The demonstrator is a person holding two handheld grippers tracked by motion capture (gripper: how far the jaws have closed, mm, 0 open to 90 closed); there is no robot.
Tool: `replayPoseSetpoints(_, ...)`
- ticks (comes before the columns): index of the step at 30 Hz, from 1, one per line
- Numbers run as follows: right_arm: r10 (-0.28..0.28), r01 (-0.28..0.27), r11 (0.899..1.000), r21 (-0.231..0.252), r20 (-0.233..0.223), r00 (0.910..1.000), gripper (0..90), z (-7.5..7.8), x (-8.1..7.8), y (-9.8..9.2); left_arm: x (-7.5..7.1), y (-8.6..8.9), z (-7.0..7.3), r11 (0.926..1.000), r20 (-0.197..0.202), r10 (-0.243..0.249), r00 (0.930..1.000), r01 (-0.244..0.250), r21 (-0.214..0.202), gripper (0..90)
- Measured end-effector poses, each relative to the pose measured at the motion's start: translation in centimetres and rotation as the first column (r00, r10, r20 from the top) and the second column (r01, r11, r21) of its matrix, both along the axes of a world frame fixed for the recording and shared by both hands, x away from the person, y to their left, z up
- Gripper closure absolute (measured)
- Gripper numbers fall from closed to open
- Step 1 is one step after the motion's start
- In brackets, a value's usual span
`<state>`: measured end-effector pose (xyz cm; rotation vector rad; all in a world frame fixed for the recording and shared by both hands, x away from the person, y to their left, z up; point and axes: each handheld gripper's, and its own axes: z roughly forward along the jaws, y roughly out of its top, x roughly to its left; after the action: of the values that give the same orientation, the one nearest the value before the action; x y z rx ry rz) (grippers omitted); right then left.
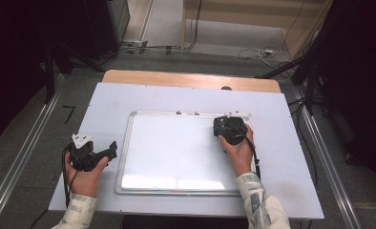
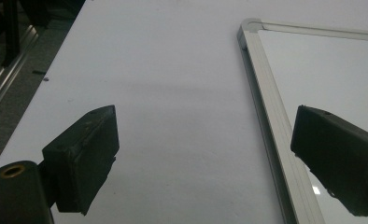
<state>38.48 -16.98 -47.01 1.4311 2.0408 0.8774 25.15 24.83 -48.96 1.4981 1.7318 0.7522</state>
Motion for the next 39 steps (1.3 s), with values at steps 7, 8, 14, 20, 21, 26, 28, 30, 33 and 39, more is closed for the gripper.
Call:
replayPoseSetpoints(7, -0.059, 0.059, 0.998, -0.005, -0.001, 0.9983, 38.8, -0.2, 0.9, -1.4, 0.0, 0.0, 0.0, 1.0000, -0.001, -0.001, 1.0000, 0.001, 0.001, 8.5)
replayPoseSetpoints(8, -0.065, 0.065, 0.998, -0.005, -0.003, 0.9979, 38.8, -0.2, 1.0, -1.5, 0.0, 0.0, 0.0, 1.0000, -0.001, -0.001, 1.0000, 0.001, 0.001, 8.5)
replayPoseSetpoints(14, -0.126, 0.126, 0.992, -0.014, 0.002, 0.9921, 38.8, -0.4, 1.6, -2.5, 0.0, 0.0, 0.0, 1.0000, -0.001, -0.001, 1.0000, 0.001, 0.001, 8.5)
replayPoseSetpoints(20, -0.178, 0.178, 0.984, -0.020, -0.007, 0.9840, 38.7, -0.8, 2.3, -3.2, 0.0, 0.0, 0.0, 1.0000, -0.002, -0.002, 1.0000, 0.002, 0.001, 8.5)
replayPoseSetpoints(21, -0.184, 0.183, 0.983, -0.019, -0.012, 0.9829, 38.8, -0.8, 2.4, -3.3, 0.0, 0.0, 0.0, 1.0000, -0.002, -0.003, 1.0000, 0.003, 0.001, 8.6)
replayPoseSetpoints(26, -0.218, 0.218, 0.976, -0.021, -0.013, 0.9759, 38.8, -1.2, 2.9, -3.8, 0.0, 0.0, 0.0, 1.0000, -0.002, -0.003, 1.0000, 0.003, 0.002, 8.6)
replayPoseSetpoints(28, -0.230, 0.230, 0.973, -0.024, -0.024, 0.9728, 38.7, -1.4, 3.2, -3.9, 0.0, 0.0, 0.0, 1.0000, -0.002, -0.003, 1.0000, 0.003, 0.002, 8.5)
replayPoseSetpoints(30, -0.238, 0.238, 0.971, -0.014, -0.034, 0.9706, 38.7, -1.6, 3.3, -4.0, 0.0, 0.0, 0.0, 1.0000, -0.001, -0.002, 1.0000, 0.002, 0.002, 8.5)
replayPoseSetpoints(33, -0.242, 0.242, 0.970, -0.012, -0.031, 0.9697, 38.7, -1.6, 3.5, -4.0, 0.0, 0.0, 0.0, 1.0000, -0.002, -0.002, 1.0000, 0.002, 0.003, 8.6)
replayPoseSetpoints(39, -0.236, 0.236, 0.972, -0.018, -0.041, 0.9708, 38.6, -1.5, 3.7, -4.1, 0.0, 0.0, 0.0, 1.0000, -0.001, -0.001, 1.0000, 0.001, 0.001, 8.5)
